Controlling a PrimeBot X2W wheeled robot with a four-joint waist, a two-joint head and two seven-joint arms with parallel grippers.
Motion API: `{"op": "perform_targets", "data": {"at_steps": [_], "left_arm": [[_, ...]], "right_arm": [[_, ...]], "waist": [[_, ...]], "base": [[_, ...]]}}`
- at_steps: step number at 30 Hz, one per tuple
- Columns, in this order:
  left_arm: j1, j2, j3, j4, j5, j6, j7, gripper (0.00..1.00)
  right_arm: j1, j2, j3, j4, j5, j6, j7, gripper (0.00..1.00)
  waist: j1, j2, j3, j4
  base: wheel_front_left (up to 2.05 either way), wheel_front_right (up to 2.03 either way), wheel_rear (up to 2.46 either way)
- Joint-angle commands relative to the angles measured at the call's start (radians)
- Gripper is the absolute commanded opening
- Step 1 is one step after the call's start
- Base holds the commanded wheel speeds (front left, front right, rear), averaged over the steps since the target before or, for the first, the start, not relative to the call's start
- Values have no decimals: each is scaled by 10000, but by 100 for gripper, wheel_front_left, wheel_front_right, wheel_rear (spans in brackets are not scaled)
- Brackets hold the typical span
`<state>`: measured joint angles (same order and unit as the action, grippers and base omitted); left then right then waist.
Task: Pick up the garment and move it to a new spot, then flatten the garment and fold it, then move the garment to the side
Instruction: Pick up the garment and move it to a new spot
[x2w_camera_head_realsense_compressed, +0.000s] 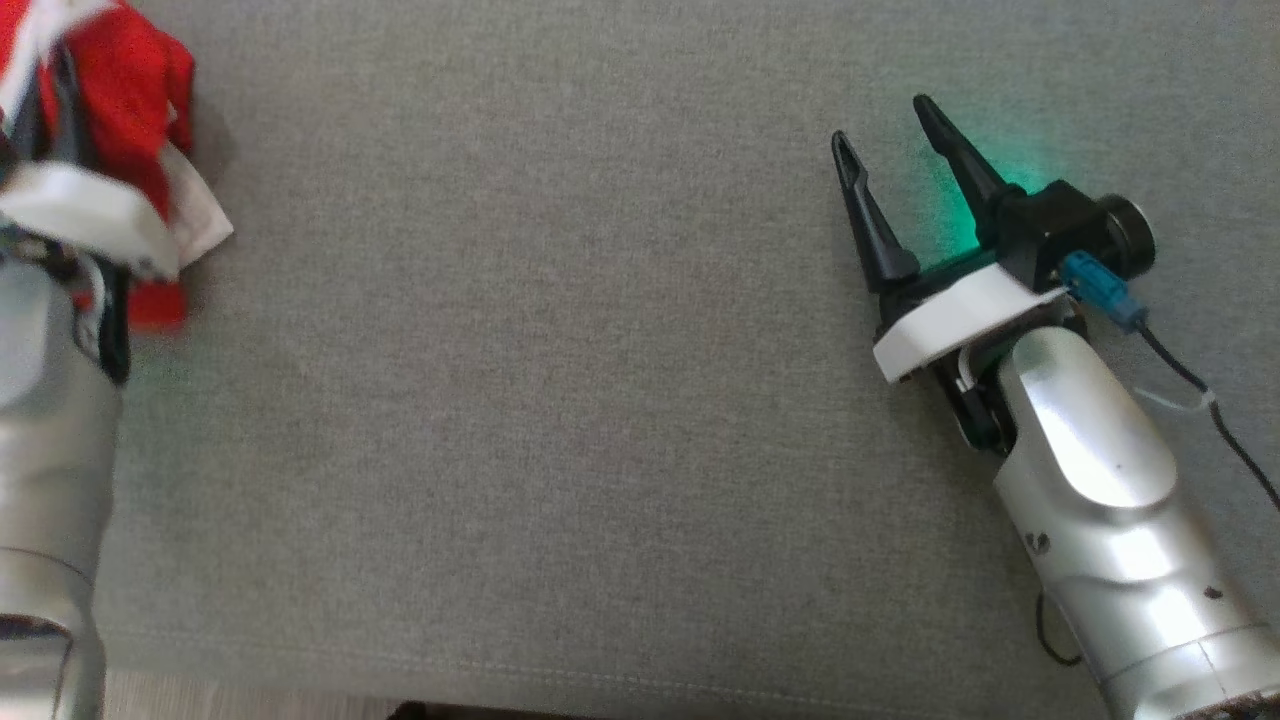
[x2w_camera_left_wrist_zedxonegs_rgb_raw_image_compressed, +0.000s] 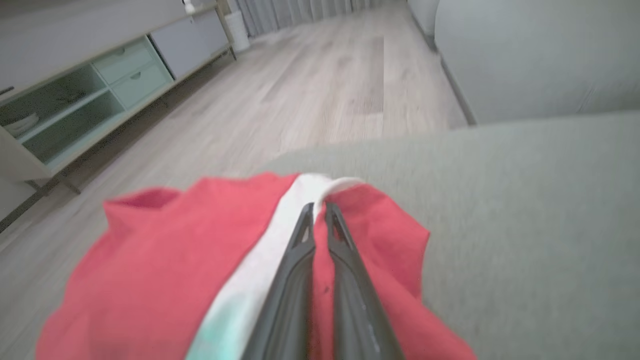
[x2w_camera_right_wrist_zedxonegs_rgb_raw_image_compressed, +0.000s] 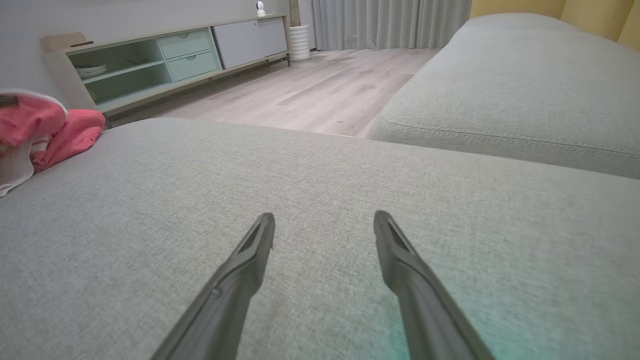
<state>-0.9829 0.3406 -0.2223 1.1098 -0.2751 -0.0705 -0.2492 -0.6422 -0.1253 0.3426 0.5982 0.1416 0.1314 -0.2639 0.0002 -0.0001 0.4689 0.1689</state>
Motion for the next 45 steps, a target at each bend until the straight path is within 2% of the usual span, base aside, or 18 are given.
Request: {"op": "perform_targets", "data": {"at_steps": [1,6,10,18,22,27,28,29,30,31,32,36,45], "left_arm": [[-429,723,424,-859,-102,60,-117,0],[-203,619,616,-3048,95,-200,-123,0],[-142,243,345,-4548,306,-442,-124,0],[289,-1341,-880,-6837,-414,-595,-125,0],[809,-1915,-1811,-7462,-779,-599,-125,0],[2052,-2436,-2192,-7219,-1022,-600,-125,0],[2360,-2495,-2158,-7073,-939,-600,-125,9],[2706,-2539,-2146,-6861,-816,-600,-125,42],[2706,-2539,-2146,-6861,-816,-600,-125,42],[3067,-2576,-2064,-6646,-727,-593,-125,96],[3434,-2606,-1861,-6447,-665,-513,-125,100],[4747,-2682,-892,-6052,-433,-311,-125,100],[6995,-2797,1446,-6939,340,-233,-126,100]], "right_arm": [[546,103,95,-11,83,-7,22,100],[823,300,-37,-54,216,-7,22,100],[1061,465,-82,-146,321,-7,22,100],[1460,679,-59,-486,571,-7,22,100],[1603,724,-5,-686,744,-7,22,100],[1752,744,101,-795,884,-7,22,100],[1794,745,107,-811,918,-7,22,100],[1839,746,100,-815,944,-7,22,100],[1839,746,100,-815,944,-7,22,100],[1882,747,94,-819,982,-7,22,100],[1920,747,83,-830,1034,-7,22,100],[2062,749,51,-890,1127,-7,22,100],[2577,750,-375,-858,1140,-7,22,100]], "waist": [[-2,1,-244,-40],[-2,1,-902,-335],[-2,1,-1454,-885],[-2,1,-2283,-2519],[-2,1,-2504,-3264],[-2,1,-2625,-3839],[-2,1,-2635,-3887],[-2,1,-2645,-3918],[-2,1,-2645,-3918],[-2,1,-2657,-3947],[-2,1,-2669,-3962],[-2,1,-2719,-3878],[-2,1,-3304,-3025]], "base": [[0,0,0],[0,0,0],[0,0,0],[0,0,0],[0,0,0],[0,0,0],[0,0,0],[0,0,0],[0,0,0],[0,0,0],[0,0,0],[0,0,0],[0,0,0]]}}
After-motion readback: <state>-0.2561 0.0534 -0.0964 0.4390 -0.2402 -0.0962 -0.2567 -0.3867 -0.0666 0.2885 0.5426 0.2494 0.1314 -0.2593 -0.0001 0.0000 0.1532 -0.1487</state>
